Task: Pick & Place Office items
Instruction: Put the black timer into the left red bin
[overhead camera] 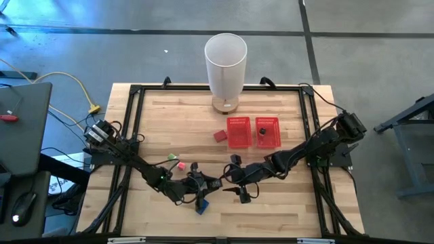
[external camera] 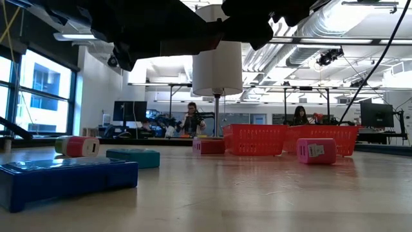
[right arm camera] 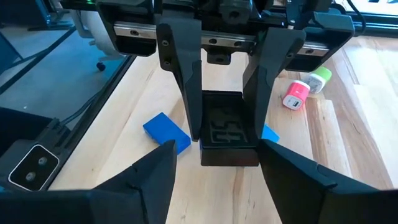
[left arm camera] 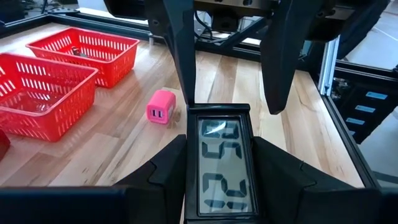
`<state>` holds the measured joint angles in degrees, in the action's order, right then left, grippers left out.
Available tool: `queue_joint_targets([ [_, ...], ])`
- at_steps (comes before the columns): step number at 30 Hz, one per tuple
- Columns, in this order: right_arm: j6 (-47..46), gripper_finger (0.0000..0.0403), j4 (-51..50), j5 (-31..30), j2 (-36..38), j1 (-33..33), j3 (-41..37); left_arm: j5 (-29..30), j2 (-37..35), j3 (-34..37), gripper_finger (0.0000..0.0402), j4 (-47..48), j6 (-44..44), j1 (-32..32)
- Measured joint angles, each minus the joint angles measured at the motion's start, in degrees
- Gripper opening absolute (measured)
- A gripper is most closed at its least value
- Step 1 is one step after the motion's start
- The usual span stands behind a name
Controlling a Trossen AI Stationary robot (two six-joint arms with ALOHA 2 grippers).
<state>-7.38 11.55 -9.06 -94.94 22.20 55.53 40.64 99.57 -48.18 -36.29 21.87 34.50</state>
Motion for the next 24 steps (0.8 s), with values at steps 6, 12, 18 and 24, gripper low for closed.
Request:
queue_joint_targets([
  [6,-0.1,0.0218,-0.1,-2.8,0.0,0.0,0.0,-0.4,0.0,0.0,0.0145,-0.5,-0.1,0.0],
  [12,-0.1,0.0219,-0.1,-3.0,0.0,-0.1,0.0,-0.5,0.0,-0.2,0.0145,-0.9,-0.4,0.0],
  [18,-0.3,0.0219,-0.3,-2.9,0.0,-0.1,0.0,-0.5,0.0,-0.1,0.0145,-1.6,-1.5,0.0],
  [24,-0.2,0.0213,-0.6,-2.5,0.0,-0.1,0.0,-0.4,0.0,-0.1,0.0145,-1.7,-1.4,0.0],
])
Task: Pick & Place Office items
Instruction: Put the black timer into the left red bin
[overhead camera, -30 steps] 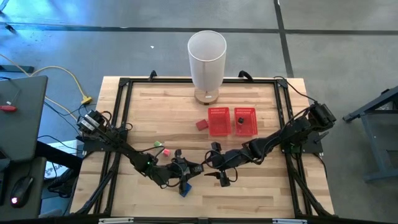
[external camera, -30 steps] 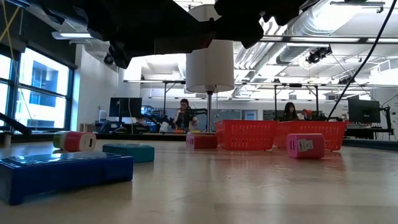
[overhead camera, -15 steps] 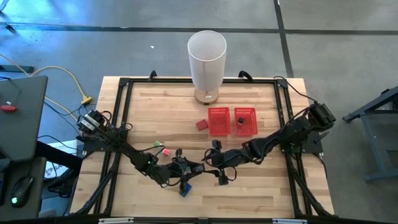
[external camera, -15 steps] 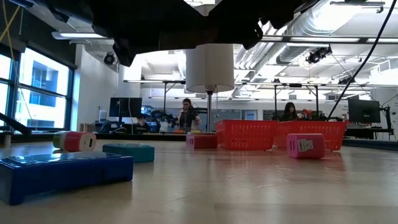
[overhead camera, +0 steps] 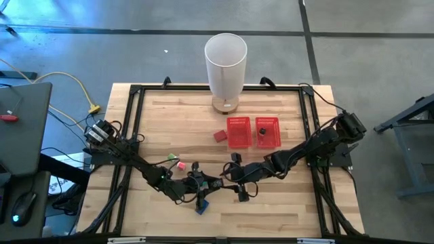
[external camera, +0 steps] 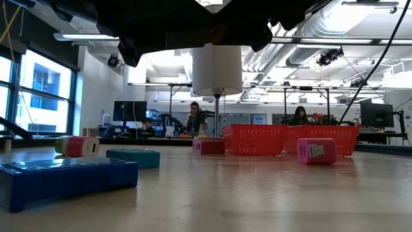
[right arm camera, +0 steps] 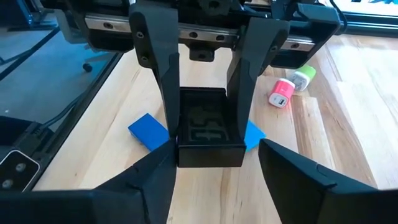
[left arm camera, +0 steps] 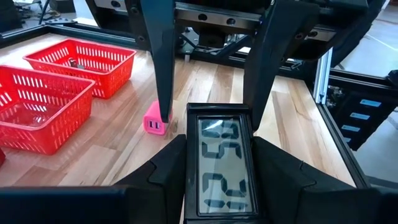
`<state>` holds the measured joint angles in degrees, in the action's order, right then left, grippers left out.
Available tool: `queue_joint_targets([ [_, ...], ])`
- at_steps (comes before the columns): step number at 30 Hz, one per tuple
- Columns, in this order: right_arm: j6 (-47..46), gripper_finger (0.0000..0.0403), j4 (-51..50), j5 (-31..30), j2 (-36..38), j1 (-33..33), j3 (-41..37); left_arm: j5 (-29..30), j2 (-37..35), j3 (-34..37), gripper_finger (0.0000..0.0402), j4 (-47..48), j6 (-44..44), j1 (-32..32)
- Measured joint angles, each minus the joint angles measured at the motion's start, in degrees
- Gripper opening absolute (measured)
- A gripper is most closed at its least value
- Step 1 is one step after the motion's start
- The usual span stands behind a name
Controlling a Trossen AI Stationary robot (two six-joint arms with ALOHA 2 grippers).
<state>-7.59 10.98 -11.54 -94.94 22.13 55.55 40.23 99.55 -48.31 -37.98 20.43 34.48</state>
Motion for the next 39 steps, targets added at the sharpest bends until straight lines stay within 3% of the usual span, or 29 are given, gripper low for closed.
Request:
queue_joint_targets([
  [13,0.3,0.0148,-0.1,1.3,0.0,0.0,0.0,0.2,0.0,0.0,0.0145,0.0,0.1,0.0],
  [29,1.3,0.0140,-0.1,1.2,0.0,0.0,0.0,0.2,0.0,0.0,0.0146,0.2,0.0,0.0],
  [39,1.5,0.0139,0.0,1.3,0.0,0.0,0.0,0.1,0.0,0.0,0.0168,0.2,0.2,0.0],
])
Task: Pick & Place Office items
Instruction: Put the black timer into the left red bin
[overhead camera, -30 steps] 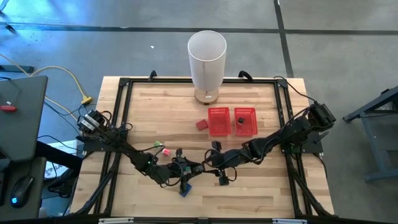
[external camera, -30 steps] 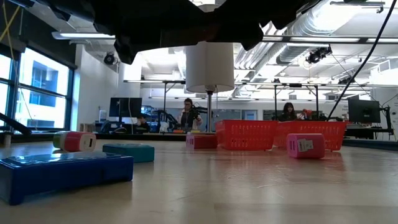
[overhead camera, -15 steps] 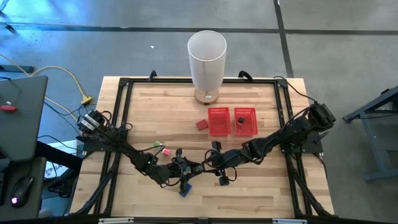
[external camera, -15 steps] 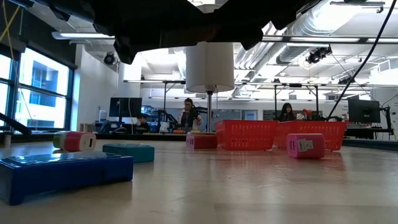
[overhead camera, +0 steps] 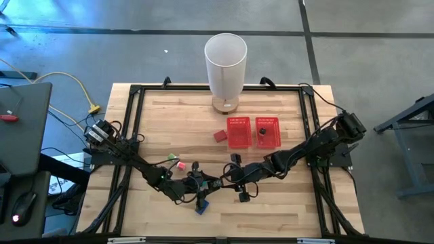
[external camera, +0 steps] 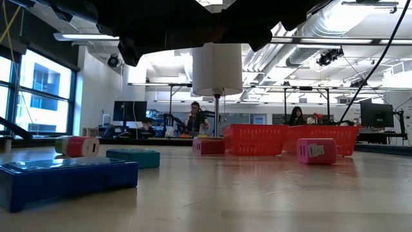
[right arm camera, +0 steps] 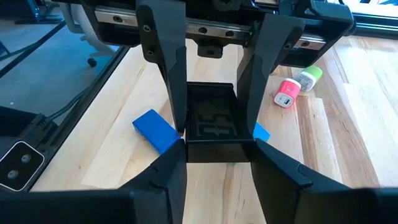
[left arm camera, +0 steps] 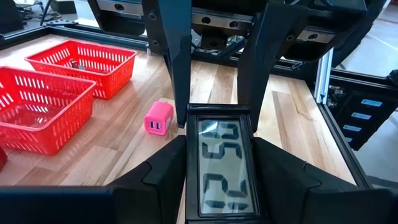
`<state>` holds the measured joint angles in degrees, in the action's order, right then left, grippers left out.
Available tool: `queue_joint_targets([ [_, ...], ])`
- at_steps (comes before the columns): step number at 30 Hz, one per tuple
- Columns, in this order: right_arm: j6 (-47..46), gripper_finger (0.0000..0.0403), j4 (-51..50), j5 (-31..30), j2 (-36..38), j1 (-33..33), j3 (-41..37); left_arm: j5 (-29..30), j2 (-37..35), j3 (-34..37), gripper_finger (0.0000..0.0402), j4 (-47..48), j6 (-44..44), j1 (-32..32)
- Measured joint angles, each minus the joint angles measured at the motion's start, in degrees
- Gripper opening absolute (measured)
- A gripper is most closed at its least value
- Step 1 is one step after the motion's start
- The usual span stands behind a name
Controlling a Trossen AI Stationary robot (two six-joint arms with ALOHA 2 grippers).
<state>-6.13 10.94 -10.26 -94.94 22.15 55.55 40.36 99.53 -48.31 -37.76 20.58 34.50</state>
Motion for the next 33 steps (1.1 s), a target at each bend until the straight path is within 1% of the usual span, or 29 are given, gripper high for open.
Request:
queue_joint_targets([
  [28,0.0,0.0138,-0.1,1.1,0.0,0.0,0.0,-0.2,0.0,0.0,0.0172,0.0,0.4,0.0],
  [33,0.0,0.0138,-0.2,1.1,0.0,0.0,0.0,-0.2,0.0,0.0,0.0173,0.0,-0.9,0.0],
])
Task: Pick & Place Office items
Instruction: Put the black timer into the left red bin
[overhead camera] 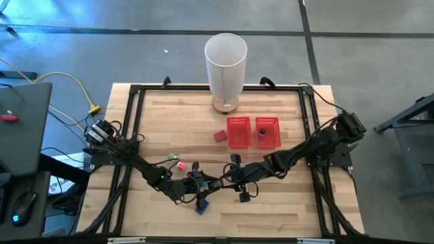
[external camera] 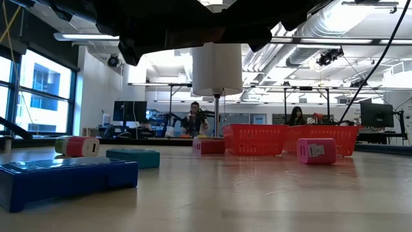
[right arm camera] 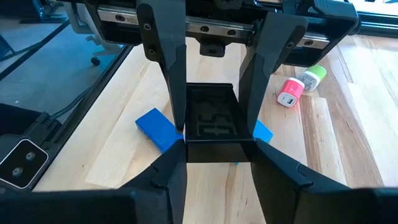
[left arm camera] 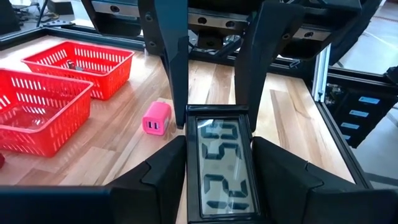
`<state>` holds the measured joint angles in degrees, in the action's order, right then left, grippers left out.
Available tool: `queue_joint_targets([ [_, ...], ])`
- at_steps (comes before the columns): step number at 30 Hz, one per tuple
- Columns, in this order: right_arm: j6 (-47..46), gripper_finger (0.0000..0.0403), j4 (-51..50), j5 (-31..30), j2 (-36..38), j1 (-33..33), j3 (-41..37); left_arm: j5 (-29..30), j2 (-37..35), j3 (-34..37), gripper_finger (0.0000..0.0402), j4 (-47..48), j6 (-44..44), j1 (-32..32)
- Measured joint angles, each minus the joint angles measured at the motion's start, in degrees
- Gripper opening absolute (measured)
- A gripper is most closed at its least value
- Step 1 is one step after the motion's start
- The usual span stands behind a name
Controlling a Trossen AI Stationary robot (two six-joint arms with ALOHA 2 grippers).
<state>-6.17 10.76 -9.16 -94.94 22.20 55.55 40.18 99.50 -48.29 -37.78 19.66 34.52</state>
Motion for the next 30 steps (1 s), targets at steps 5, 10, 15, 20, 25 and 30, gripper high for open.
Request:
queue_joint_targets([
  [5,0.0,0.0138,-0.3,0.1,0.0,0.0,0.0,0.0,0.0,0.0,0.0189,0.0,-0.2,0.0],
  [10,0.0,0.0138,-0.4,0.1,0.0,0.0,0.0,0.0,0.0,0.0,0.0220,0.0,-0.2,0.0],
  [15,0.0,0.0138,-1.1,0.1,0.0,0.5,0.0,0.0,0.0,0.0,0.0240,0.0,1.1,0.0],
  [20,0.0,0.0138,-3.5,-1.8,0.0,1.4,0.0,0.0,0.0,0.0,0.0242,0.0,0.7,0.2],
  [25,-0.9,0.0138,-4.6,-2.9,0.0,2.1,0.0,0.0,0.0,0.0,0.0242,0.0,0.3,0.3],
  [30,-2.8,0.0138,-7.3,-4.5,0.0,2.4,0.0,0.4,0.0,0.0,0.0242,0.0,0.3,0.7],
])
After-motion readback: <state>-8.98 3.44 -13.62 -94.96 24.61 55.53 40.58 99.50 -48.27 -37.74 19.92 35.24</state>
